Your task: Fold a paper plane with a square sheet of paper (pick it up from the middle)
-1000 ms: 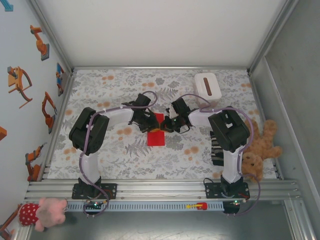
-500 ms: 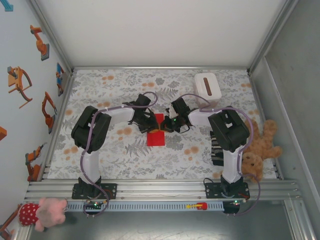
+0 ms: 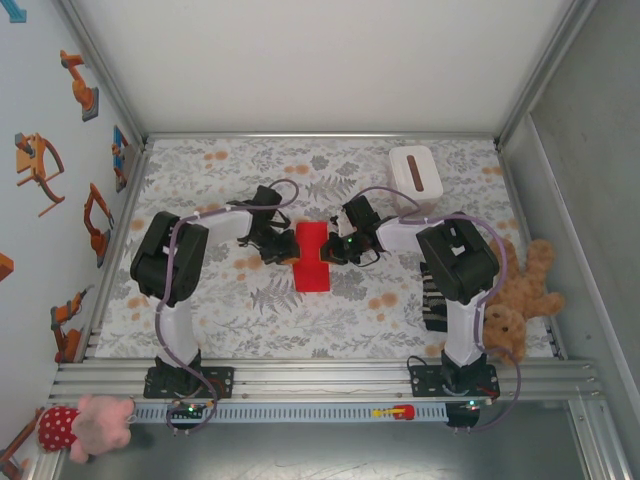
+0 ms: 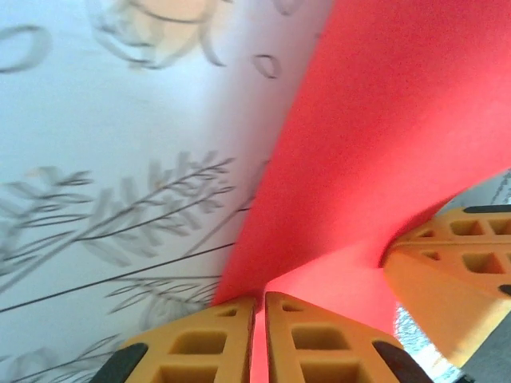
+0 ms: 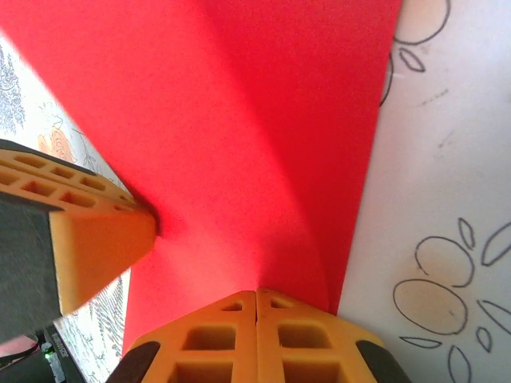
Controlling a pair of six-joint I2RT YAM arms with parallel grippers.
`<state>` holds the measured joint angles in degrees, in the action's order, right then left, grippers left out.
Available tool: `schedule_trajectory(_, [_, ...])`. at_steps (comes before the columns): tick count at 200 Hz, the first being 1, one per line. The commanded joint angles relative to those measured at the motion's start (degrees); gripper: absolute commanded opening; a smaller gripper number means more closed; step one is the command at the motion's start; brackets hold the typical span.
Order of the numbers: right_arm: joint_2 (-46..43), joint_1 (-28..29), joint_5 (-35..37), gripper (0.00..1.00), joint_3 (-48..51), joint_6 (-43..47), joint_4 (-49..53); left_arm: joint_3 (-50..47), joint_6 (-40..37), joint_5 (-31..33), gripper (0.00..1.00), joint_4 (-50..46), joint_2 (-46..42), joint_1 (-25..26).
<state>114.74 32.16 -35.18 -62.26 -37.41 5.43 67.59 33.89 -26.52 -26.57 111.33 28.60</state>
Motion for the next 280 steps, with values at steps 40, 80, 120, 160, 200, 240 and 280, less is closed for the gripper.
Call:
schedule_trajectory(40, [7.28, -1.05, 14.88, 0.0, 5.5, 2.09, 15.31, -3.97, -1.06, 1.52, 0.13, 1.68, -9.76, -1.82])
schedule_trajectory(80, [7.86, -1.05, 14.66, 0.0, 5.41, 1.95, 15.18, -3.9, 6.09, -8.39, 0.16, 16.12, -5.6, 0.97])
schedule_trajectory(120, [7.79, -1.07, 14.69, 0.0, 5.83, 1.85, 14.84, -1.78, 5.34, -11.26, 0.18, 18.41, 1.1, 2.63])
schedule_trajectory(160, [7.83, -1.05, 14.92, 0.0, 6.18, 1.85, 14.8, -4.01, 0.69, -11.35, 0.19, 15.88, 3.32, -1.08])
schedule_trajectory(200, [8.27, -1.07, 15.23, 0.0, 6.79, 1.86, 14.86, -6.39, -3.92, -7.9, 0.19, 11.96, 3.16, -6.24])
schedule_trajectory(240, [8.05, -1.14, 15.49, 0.0, 6.89, 1.77, 14.95, -10.99, -5.27, -9.11, 0.19, 15.6, -0.86, -10.37])
schedule_trajectory(280, [7.96, -1.14, 15.49, 0.0, 6.8, 1.47, 14.97, -12.57, -0.24, -14.82, 0.18, 24.07, -6.23, -8.72])
